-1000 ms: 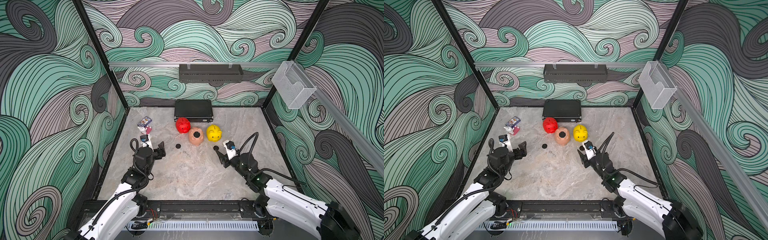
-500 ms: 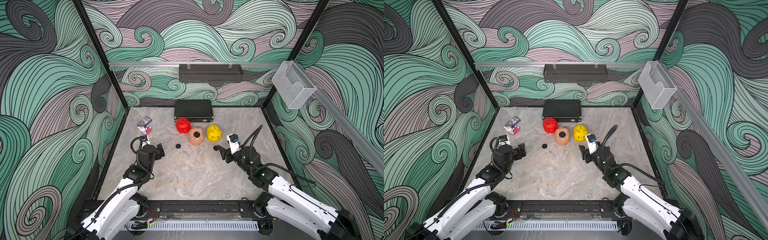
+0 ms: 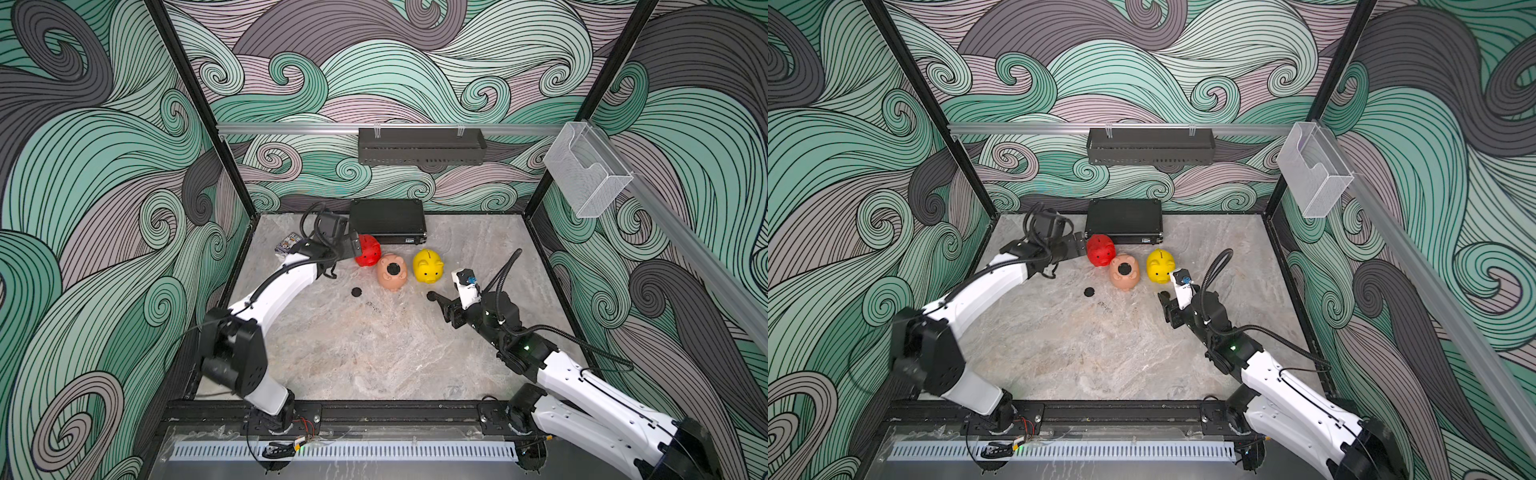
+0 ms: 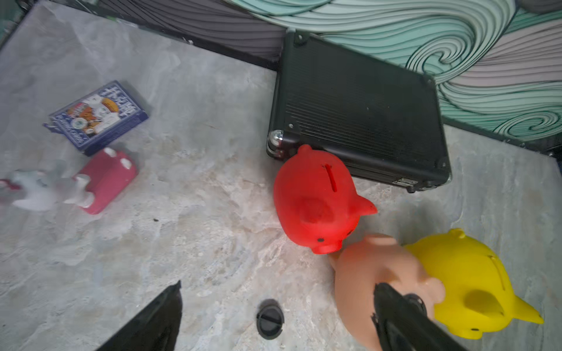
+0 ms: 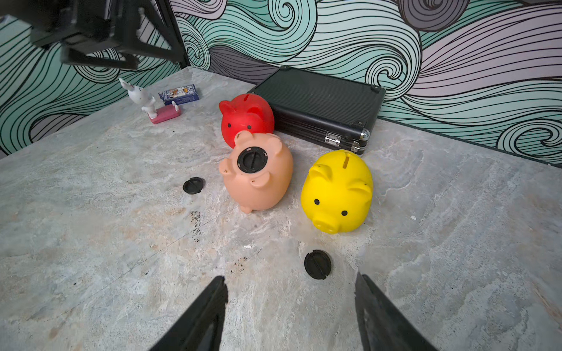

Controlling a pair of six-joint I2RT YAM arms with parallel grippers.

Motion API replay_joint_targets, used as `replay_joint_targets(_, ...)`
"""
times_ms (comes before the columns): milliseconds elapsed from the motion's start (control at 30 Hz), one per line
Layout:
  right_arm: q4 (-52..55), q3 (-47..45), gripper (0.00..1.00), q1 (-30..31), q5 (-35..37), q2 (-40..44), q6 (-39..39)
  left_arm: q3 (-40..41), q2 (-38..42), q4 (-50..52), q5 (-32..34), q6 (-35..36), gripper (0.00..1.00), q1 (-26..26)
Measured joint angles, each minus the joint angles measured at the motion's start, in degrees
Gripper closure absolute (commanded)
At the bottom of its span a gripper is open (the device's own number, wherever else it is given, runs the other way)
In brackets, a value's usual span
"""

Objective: Close piggy banks
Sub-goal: Move the piggy bank to the center of the board.

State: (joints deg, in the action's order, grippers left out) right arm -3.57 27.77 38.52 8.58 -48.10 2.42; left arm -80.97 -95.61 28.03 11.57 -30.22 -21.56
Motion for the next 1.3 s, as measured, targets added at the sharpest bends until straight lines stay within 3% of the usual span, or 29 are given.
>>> replay_joint_targets(167,0.02,-1.46,0.32,-0.13,-0.17,0.9,0.55,-17.92,-15.67,8.04,-1.33,0.39,0.05,0.0)
replay_joint_targets(433,0.02,-2.56,0.32,-0.24,-1.11,1.46,1.25,-32.44,-28.89,14.43,-1.57,2.6,0.05,0.0)
replay_joint_targets(733,-0.04,-3.82,0.32,-0.24,-1.55,1.53,1.51,-39.1,-35.17,15.08,0.33,4.17,0.07,0.0)
replay_joint_targets(933,0.0,-3.87,0.32,-0.24,-1.55,1.51,1.49,-48.28,-41.94,17.44,0.33,5.81,0.12,0.0)
replay_joint_targets(1300,-0.09,-3.87,0.32,-0.24,-1.77,0.46,1.49,-42.21,-40.41,17.86,0.2,7.8,0.17,0.0)
